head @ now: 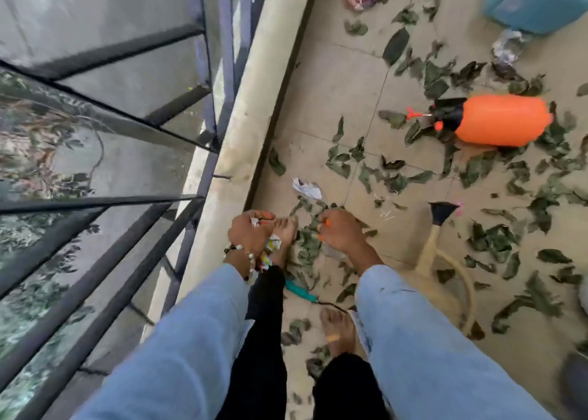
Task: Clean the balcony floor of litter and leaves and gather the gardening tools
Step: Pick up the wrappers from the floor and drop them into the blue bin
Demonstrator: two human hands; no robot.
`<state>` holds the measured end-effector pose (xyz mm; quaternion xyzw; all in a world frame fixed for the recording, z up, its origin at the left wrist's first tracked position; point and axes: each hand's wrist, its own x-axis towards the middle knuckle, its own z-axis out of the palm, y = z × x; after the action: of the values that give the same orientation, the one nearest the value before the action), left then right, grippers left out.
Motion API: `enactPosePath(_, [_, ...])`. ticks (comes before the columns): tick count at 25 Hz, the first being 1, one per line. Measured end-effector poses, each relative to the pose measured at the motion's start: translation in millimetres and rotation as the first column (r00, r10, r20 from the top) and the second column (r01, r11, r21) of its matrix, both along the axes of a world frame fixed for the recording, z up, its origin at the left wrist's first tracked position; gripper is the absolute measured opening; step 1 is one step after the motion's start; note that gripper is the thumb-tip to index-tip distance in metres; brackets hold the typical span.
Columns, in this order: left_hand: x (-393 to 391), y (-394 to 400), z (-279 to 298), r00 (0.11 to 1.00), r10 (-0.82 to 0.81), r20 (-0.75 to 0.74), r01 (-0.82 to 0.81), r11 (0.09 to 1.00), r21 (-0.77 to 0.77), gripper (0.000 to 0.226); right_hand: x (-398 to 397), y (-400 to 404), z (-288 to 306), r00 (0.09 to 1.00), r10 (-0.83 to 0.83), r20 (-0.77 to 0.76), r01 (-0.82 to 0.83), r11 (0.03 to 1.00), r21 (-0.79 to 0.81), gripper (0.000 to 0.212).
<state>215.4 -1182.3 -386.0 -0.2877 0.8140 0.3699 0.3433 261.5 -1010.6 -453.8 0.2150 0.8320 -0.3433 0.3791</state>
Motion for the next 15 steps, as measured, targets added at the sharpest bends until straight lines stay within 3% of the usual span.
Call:
enactPosePath(6, [-70.3,-17.2,-149.3,0.953,-0.298,0.050,0.299,0.954,-0.009,0.024,-48.7,-35.0,-148.5,0.959,0.274,0.075,-0.283,0.943,0.177,0.035])
enactPosePath(11, [-88.7,-8.4,-183.0,0.941,-0.337,0.033,0.337,0.941,-0.001,0.025,-69.3,-36.3,-173.7,0.951,0.278,0.133,-0.299,0.937,0.180,0.048])
enactPosePath(13, [-93.7,1.8,-164.8,0.931,-0.364,0.031,0.364,0.931,0.005,0.024,-65.7,-27.6,-151.1,0.985,0.156,0.068,-0.166,0.969,0.183,0.042])
enactPosePath(15, [-95.4,13.8,-136.3,0.914,-0.405,0.031,0.405,0.914,0.014,0.023,-58.1,-19.3,-114.3,0.989,-0.139,-0.049,0.144,0.980,0.136,0.032])
